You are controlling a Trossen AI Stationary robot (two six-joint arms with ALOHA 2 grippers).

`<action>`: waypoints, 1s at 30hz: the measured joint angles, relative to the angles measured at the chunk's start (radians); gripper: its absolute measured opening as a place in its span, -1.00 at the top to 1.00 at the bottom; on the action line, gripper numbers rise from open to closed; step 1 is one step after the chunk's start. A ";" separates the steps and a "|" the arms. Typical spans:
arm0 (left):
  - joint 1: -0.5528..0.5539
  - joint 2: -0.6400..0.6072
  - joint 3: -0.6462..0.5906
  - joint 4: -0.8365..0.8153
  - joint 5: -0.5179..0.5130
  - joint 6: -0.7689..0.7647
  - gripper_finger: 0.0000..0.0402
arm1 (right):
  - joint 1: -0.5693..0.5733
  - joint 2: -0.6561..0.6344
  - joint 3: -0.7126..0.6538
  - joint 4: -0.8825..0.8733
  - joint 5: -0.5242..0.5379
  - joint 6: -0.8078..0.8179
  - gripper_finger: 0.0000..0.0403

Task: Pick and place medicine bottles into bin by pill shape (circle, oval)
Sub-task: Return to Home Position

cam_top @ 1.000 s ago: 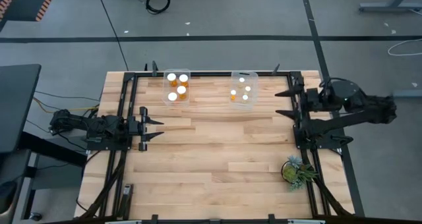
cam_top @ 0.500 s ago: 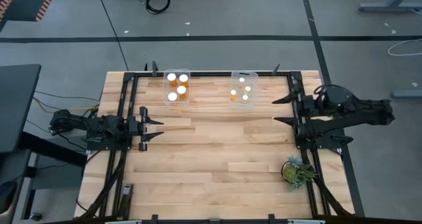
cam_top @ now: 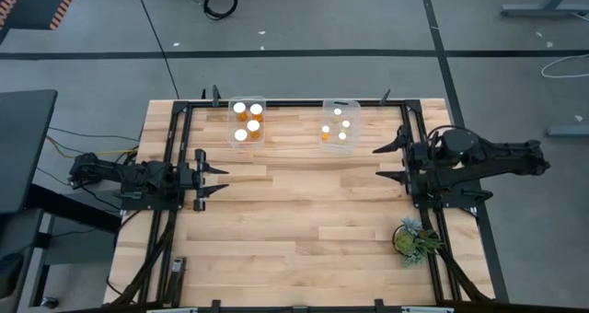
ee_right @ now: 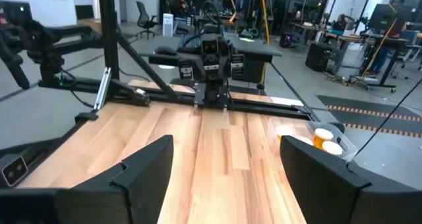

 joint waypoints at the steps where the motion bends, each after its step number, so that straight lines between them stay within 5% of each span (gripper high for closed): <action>1: 0.000 0.000 0.000 0.000 0.000 0.000 0.14 | 0.000 -0.003 -0.005 0.001 0.000 -0.002 -0.41; 30: 0.000 0.000 0.000 0.000 0.000 0.000 0.14 | 0.000 -0.077 -0.284 0.299 0.024 -0.020 -0.41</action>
